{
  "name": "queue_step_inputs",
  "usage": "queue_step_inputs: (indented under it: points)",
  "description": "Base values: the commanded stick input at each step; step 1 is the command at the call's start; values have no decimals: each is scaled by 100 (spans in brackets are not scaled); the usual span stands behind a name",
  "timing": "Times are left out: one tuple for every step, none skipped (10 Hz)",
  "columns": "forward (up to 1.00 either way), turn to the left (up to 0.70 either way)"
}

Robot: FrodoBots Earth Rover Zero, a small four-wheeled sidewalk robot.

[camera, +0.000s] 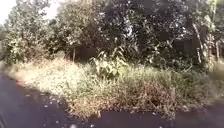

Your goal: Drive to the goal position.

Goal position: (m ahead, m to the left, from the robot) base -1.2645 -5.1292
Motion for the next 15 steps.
queue_step_inputs:
  points:
    - [0, -85]
    - [0, -85]
    - [0, -85]
    - [0, -85]
    - [0, -85]
    - [0, -85]
    - [0, -85]
    - [0, -85]
    - [0, -85]
    - [0, -85]
    - [0, -85]
    - [8, -16]
    - [9, -18]
    - [10, -20]
    - [14, -28]
